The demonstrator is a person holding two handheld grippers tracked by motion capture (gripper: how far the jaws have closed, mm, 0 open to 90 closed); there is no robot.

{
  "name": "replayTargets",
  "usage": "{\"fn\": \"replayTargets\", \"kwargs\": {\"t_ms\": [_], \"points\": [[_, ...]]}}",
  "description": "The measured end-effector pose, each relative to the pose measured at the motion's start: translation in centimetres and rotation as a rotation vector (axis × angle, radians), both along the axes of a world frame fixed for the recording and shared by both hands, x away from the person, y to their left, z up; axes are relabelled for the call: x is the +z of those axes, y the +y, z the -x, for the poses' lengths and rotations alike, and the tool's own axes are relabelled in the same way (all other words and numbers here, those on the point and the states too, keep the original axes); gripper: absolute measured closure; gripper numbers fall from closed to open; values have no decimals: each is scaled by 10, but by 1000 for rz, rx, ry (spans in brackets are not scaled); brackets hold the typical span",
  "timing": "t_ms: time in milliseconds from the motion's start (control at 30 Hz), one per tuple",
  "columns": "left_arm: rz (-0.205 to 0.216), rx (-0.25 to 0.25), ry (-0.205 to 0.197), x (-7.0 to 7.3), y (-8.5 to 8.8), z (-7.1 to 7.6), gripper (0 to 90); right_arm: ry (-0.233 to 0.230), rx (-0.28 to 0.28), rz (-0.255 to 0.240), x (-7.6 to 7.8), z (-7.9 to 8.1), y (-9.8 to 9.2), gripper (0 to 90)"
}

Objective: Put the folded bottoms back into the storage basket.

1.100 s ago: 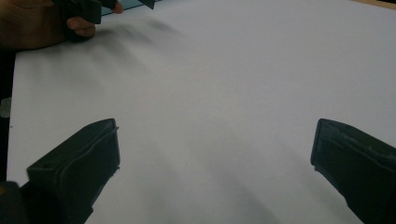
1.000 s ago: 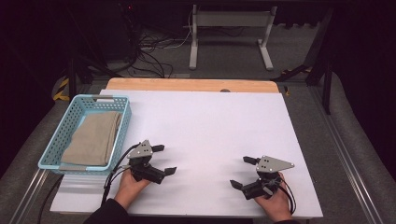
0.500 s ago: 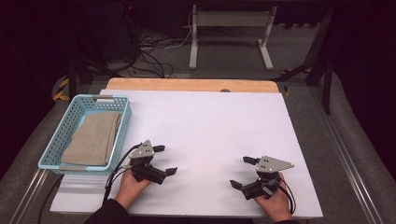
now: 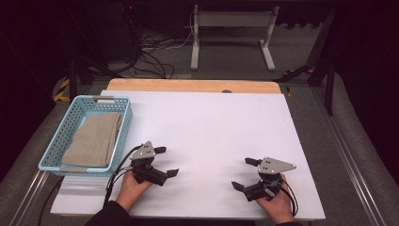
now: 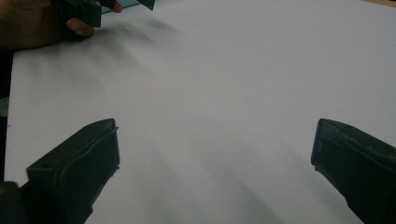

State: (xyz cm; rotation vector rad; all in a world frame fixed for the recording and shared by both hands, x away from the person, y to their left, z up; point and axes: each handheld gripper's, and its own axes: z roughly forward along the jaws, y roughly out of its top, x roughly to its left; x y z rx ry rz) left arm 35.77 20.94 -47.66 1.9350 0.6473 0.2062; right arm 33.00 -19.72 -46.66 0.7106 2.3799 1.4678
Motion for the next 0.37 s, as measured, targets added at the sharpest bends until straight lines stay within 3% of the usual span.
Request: {"fn": "replayTargets", "kwargs": {"t_ms": [367], "points": [[7, 4, -3, 3, 2, 0, 0, -1, -2, 1, 0, 0, 0, 17]]}}
